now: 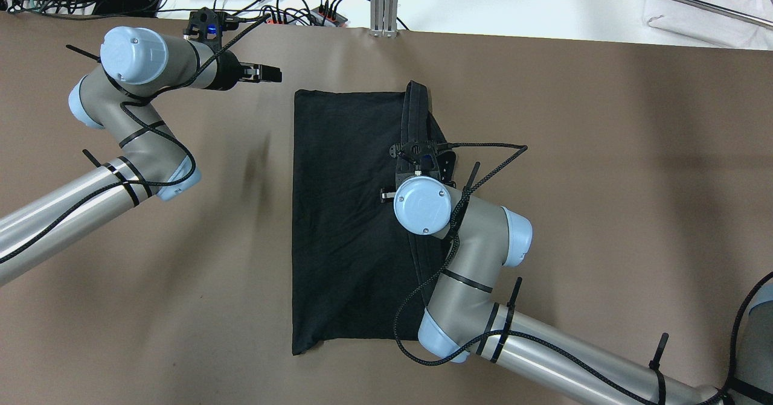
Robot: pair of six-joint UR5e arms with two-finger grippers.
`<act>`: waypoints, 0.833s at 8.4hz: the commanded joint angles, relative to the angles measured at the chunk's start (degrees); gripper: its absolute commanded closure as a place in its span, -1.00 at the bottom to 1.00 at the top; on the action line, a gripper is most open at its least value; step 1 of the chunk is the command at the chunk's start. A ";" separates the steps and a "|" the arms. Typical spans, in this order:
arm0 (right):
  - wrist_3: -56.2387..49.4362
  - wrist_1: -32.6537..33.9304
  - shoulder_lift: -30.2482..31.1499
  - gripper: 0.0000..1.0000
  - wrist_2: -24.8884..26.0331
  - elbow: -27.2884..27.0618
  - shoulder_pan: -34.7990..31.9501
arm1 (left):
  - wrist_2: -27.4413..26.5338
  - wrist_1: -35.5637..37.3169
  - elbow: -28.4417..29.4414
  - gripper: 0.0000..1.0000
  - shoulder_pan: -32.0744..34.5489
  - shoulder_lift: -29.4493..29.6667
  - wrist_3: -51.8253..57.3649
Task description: Fold clothes
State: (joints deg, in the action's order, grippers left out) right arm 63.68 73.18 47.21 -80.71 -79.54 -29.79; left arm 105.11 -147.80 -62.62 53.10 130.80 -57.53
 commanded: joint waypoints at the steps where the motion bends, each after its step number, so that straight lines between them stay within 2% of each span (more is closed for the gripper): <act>1: -0.14 -0.14 0.17 -0.86 0.03 1.14 0.17 | -0.08 0.06 0.04 -0.89 -0.10 0.33 -0.03; 7: -3.11 -0.31 0.34 -0.78 -0.15 1.41 -1.14 | -0.16 0.06 0.39 -0.89 -0.45 0.60 -0.56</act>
State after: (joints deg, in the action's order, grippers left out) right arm 62.39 73.02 47.29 -80.78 -78.05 -30.24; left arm 104.94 -147.74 -62.25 52.72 131.43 -58.01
